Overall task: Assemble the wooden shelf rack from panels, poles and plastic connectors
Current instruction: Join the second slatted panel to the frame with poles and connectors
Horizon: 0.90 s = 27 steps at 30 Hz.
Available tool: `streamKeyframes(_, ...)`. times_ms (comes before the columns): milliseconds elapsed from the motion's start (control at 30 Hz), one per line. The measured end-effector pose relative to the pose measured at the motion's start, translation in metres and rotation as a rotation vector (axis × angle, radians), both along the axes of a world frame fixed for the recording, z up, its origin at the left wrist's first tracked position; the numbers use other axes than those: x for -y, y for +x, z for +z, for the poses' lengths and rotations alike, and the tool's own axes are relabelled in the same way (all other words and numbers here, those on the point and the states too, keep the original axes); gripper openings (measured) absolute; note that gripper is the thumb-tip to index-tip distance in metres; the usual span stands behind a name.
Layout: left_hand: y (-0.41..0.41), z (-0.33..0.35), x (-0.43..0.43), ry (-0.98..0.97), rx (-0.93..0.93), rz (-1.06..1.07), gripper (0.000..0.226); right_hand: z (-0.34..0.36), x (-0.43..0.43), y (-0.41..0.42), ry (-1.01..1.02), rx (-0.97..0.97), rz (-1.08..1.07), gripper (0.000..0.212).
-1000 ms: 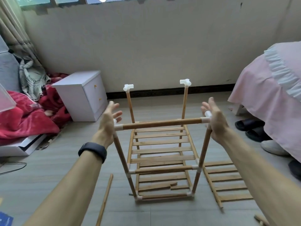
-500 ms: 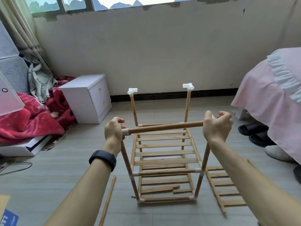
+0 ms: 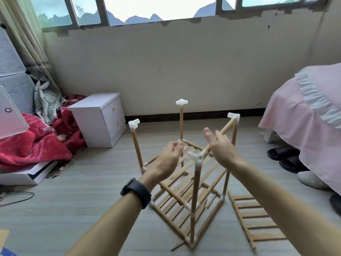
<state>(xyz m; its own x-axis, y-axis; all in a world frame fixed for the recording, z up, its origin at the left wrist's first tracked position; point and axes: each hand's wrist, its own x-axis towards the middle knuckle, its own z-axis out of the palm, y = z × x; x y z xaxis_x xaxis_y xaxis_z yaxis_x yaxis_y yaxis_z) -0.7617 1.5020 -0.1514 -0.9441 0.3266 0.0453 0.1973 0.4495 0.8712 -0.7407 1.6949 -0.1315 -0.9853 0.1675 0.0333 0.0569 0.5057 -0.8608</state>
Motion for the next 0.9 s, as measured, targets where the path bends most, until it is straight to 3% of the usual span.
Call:
streamKeyframes(100,-0.038,0.008,0.038,-0.318,-0.364,0.32,0.042,-0.01,0.017,0.042,0.16,-0.073,0.115,0.106)
streamKeyframes(167,-0.062,0.015,0.065,-0.557,-0.442,0.409,0.053,-0.022,0.025,0.055,0.317,-0.143,0.113,0.084)
streamKeyframes(267,-0.099,0.025,0.092,-0.794,-0.391,0.447,0.067,-0.034,0.026,0.053,0.459,-0.32,0.038,0.033)
streamKeyframes(300,-0.108,0.026,0.098,-0.832,-0.353,0.451,0.07,-0.036,0.023,0.05,0.467,-0.362,0.03,0.024)
streamKeyframes(400,-0.128,0.019,0.111,-0.843,-0.243,0.428,0.069,-0.041,0.006,0.037,0.472,-0.441,0.029,0.023)
streamKeyframes(467,-0.132,0.011,0.115,-0.739,-0.235,0.395,0.054,-0.044,-0.014,0.025,0.423,-0.466,0.038,0.022)
streamKeyframes(533,-0.126,0.003,0.112,-0.621,-0.293,0.399,0.034,-0.047,-0.036,0.01,0.374,-0.448,0.042,0.027)
streamKeyframes(600,-0.112,-0.001,0.106,-0.542,-0.321,0.415,0.021,-0.05,-0.053,-0.007,0.334,-0.393,0.017,0.053)
streamKeyframes(700,-0.083,-0.005,0.099,-0.47,-0.341,0.379,0.025,-0.057,-0.063,-0.028,0.284,-0.255,-0.178,0.087)
streamKeyframes(833,-0.037,-0.001,0.087,-0.446,-0.349,0.331,0.038,-0.079,-0.053,-0.026,0.319,0.052,-0.321,0.107)
streamKeyframes(900,-0.013,0.003,0.081,-0.39,-0.312,0.223,0.045,-0.084,-0.042,-0.016,0.284,0.104,-0.312,0.111)
